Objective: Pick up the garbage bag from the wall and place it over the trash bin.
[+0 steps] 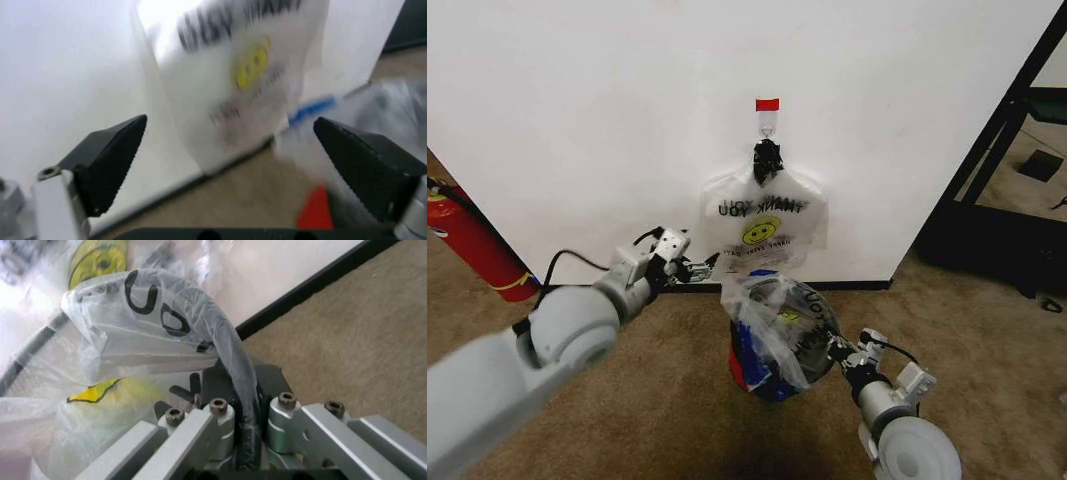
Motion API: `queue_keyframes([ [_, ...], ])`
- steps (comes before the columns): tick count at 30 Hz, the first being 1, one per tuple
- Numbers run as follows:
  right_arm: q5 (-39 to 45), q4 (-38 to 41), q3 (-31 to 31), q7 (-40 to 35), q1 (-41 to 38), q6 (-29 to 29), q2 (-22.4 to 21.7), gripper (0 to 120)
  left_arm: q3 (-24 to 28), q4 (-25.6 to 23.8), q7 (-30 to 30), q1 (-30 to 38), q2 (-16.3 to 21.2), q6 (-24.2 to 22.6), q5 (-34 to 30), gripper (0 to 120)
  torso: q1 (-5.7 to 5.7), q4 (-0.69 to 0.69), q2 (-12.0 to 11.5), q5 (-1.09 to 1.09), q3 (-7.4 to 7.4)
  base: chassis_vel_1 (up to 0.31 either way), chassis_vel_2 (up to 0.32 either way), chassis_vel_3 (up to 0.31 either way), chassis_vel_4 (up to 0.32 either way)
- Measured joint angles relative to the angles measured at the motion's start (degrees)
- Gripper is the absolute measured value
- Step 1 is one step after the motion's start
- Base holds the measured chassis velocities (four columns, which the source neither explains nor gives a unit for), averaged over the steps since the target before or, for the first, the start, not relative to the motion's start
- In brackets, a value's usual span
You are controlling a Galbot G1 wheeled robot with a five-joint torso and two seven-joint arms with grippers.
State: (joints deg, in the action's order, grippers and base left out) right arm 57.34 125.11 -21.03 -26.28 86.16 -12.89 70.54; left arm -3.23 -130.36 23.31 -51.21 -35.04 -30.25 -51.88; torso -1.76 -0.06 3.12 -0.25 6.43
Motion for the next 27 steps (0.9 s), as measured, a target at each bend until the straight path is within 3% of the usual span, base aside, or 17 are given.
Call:
queue_keyframes([
  [4, 0.02, -0.35, -1.61, -0.38, 0.13, 0.01, 0.57, 0, -1.04, -3.47, 4.49, -5.97, -1.65, 0.1, -4.81, 100, 0.0, 0.02, 0.0, 0.01, 0.0, 0.0, 0.0, 0.0, 0.0],
  [7, -0.35, -0.62, -3.32, -0.71, 0.52, 0.03, 1.01, 0, -0.99, -7.02, 9.22, -9.81, -3.24, -1.66, -12.94, 100, 0.0, -0.04, 0.0, 0.02, 0.0, 0.0, 0.0, 0.0, 0.0],
  [10, -0.86, -1.13, -3.69, -0.8, 0.27, 0.06, 1.18, 0, -0.12, -9.5, 12.24, -12.44, -4.9, -2.88, -18.43, 100, 0.0, 0.02, 0.0, 0.02, 0.0, 0.0, 0.0, 0.0, 0.0],
  [16, -1.47, -0.95, -3.39, -0.82, 0.53, 0.04, 1.64, 0, 2.63, -9.62, 13.91, -11.35, -8.26, -3.53, -23.21, 100, 0.0, -0.01, 0.0, 0.02, 0.0, 0.0, 0.0, 0.0, 0.0],
  [23, -2.69, -1.03, -2.84, -0.8, 0.71, 0.04, 3.04, 0, 4.69, -7.33, 13.16, -7.77, -9.99, 1.19, -28.48, 100, 0.0, -0.01, 0.0, 0.01, 0.0, 0.0, 0.0, 0.0, 0.0],
  [27, -2.74, -1.12, -2.74, -0.84, 0.49, 0.17, 3.62, 0, 5.45, -7.1, 13.23, -7.17, -10.74, 1.61, -29.75, 100, 0.0, 0.0, 0.0, 0.02, 0.0, 0.0, 0.0, 0.0, 0.0],
])
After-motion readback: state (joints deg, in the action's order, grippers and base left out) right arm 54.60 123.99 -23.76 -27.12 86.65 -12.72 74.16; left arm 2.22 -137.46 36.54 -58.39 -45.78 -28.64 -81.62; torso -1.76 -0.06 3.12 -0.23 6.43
